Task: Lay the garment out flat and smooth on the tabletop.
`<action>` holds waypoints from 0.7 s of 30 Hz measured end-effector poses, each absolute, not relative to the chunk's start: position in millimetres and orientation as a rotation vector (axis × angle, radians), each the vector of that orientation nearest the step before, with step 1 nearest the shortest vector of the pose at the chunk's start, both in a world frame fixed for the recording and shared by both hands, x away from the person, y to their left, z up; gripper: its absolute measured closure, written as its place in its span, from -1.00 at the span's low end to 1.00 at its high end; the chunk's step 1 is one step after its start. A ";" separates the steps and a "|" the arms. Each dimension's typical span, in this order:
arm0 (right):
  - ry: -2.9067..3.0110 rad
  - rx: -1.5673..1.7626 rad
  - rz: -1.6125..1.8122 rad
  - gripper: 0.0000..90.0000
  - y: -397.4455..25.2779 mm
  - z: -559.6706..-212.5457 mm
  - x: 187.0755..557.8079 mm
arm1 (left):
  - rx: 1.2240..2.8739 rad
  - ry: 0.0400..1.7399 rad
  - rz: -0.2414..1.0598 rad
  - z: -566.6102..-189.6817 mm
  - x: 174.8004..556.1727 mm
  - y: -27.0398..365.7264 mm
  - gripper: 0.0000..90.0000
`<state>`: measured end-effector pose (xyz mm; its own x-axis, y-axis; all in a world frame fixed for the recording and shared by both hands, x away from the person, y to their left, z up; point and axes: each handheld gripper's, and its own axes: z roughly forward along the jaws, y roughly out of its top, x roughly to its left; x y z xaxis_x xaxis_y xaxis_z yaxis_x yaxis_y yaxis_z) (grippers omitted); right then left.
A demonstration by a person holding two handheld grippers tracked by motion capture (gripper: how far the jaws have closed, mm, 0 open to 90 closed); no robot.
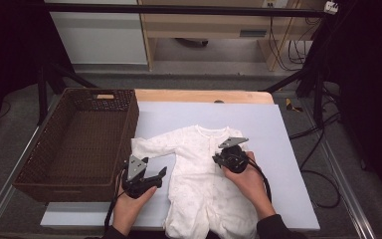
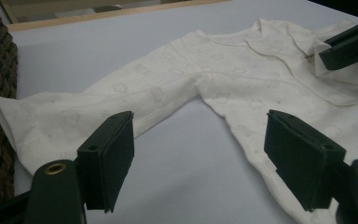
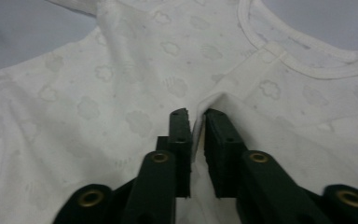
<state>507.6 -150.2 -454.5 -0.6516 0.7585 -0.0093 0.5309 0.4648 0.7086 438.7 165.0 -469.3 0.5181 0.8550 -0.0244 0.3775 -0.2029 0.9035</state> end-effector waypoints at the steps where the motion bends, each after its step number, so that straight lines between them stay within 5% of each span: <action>1: 2.386 1.096 0.985 0.69 -149.8 -454.9 507.7 | 1.795 1.028 0.621 -469.3 438.6 164.8 -0.46; 4: 2.354 1.073 0.993 0.48 -151.2 -450.9 502.2 | 1.798 1.027 0.617 -470.1 438.7 163.8 -0.46; 21: 2.316 1.065 0.948 0.30 -167.9 -474.8 496.7 | 1.801 1.032 0.615 -471.1 439.5 164.5 -0.46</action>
<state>496.7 -167.9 -474.8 -0.6192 0.7803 -0.0878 0.4949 0.4747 0.7278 439.5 164.5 -471.1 0.5199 0.8538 -0.0261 0.3829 -0.2056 0.9006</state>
